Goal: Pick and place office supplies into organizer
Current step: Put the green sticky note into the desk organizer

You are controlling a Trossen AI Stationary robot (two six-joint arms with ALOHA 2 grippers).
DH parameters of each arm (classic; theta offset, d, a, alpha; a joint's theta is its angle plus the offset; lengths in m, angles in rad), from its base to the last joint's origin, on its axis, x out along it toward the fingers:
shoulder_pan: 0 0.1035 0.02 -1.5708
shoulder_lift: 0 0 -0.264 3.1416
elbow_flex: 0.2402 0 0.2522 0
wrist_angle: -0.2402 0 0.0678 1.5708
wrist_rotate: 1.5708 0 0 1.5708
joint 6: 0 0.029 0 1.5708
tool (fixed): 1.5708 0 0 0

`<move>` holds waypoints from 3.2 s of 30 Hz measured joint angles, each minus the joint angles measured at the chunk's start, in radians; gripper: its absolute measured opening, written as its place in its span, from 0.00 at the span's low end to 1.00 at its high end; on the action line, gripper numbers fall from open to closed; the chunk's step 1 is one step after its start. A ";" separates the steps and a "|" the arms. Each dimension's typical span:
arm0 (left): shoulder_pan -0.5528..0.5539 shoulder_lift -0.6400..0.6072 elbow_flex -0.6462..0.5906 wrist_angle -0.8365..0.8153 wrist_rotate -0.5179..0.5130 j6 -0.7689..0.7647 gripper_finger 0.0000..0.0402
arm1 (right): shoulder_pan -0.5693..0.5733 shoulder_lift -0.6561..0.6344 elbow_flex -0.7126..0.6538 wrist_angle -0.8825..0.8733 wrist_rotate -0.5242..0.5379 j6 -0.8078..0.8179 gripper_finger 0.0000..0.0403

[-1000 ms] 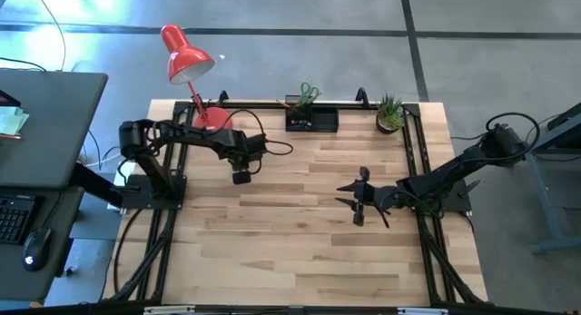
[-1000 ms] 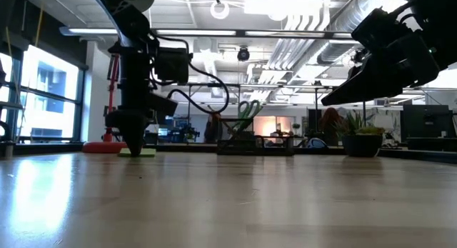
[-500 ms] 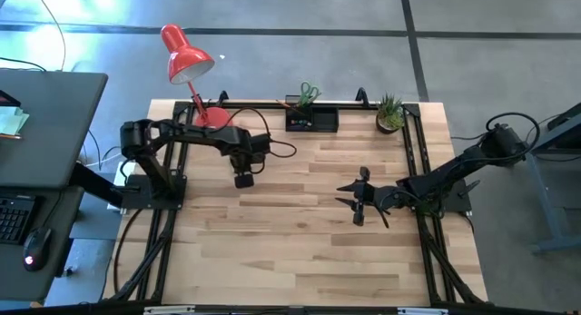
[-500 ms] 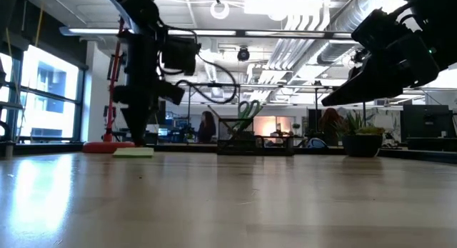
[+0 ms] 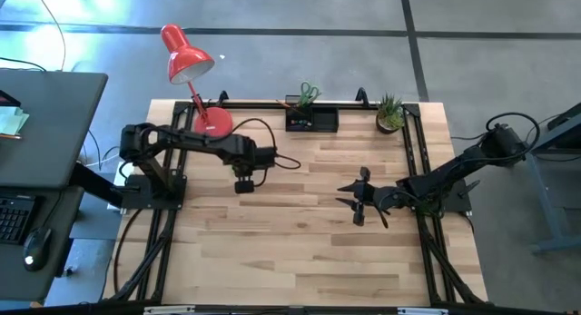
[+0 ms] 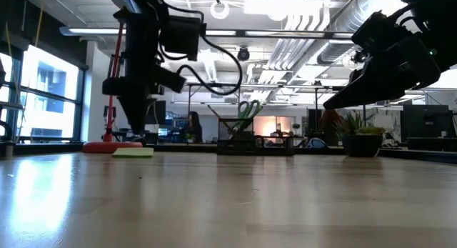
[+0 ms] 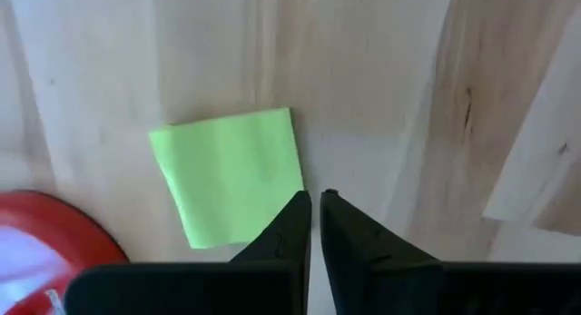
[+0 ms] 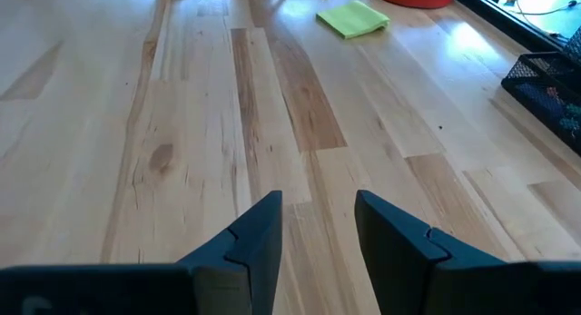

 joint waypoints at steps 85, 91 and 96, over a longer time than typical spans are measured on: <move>0.273 0.033 -0.201 0.479 0.231 0.095 0.05 | 0.000 0.000 0.000 -0.038 0.024 0.069 0.33; 0.127 0.042 -0.208 0.657 0.470 0.063 0.05 | -0.001 0.000 0.000 -0.037 0.041 0.016 0.33; -0.035 0.042 -0.196 0.830 0.506 -0.007 0.05 | 0.005 0.000 0.000 -0.004 0.009 -0.121 0.33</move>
